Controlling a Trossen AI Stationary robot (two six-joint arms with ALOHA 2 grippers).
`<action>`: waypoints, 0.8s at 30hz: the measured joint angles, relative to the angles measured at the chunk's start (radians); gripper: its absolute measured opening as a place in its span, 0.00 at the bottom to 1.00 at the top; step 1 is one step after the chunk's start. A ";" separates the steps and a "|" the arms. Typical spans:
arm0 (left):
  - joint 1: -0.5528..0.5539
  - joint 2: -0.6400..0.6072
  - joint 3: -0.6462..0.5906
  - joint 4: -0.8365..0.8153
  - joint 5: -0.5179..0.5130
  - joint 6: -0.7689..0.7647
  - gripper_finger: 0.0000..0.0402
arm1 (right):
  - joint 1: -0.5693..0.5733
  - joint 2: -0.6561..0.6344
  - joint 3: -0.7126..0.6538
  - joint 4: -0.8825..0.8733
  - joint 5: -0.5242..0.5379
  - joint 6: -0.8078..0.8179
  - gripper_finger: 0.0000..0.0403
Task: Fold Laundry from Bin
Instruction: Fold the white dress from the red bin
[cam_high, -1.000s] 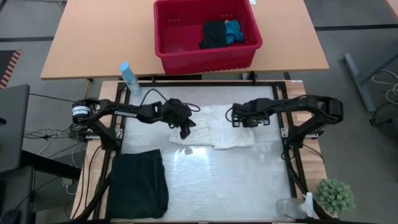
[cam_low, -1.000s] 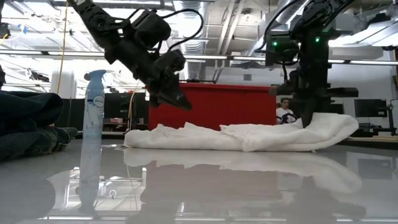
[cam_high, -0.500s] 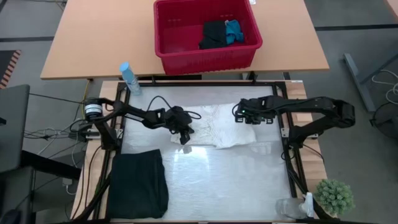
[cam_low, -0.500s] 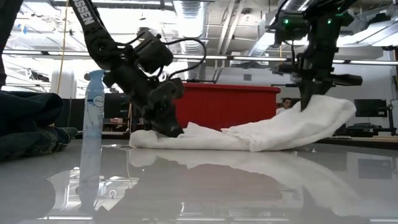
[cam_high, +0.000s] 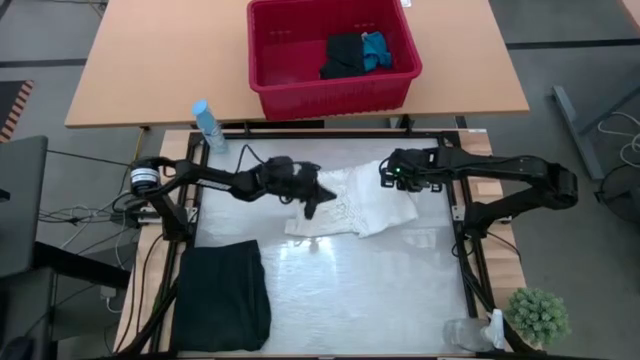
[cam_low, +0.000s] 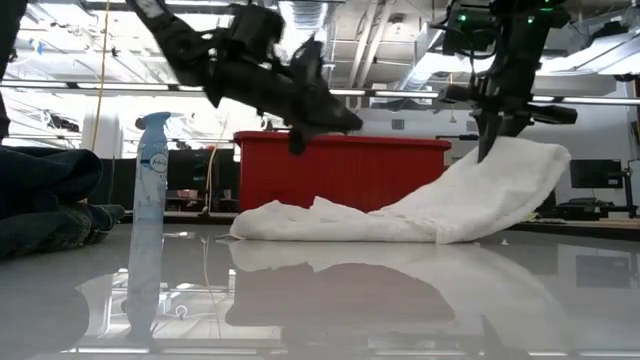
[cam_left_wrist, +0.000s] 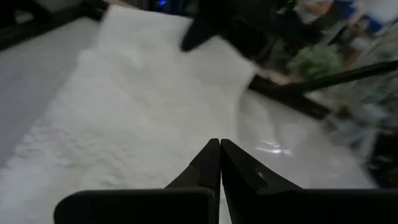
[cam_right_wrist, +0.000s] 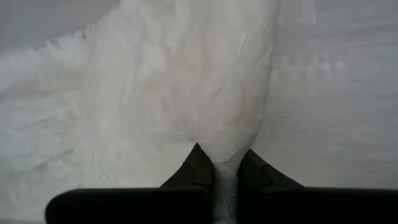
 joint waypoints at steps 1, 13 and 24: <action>0.000 0.021 0.029 -0.025 -0.017 0.030 0.00 | 0.000 -0.001 0.000 0.000 0.000 -0.002 0.12; 0.010 0.392 0.526 -0.434 0.098 0.336 0.00 | 0.001 -0.002 0.000 0.004 -0.003 -0.029 0.12; 0.112 0.483 0.724 -0.775 0.105 0.477 0.00 | -0.006 -0.002 0.000 0.002 -0.007 -0.070 0.12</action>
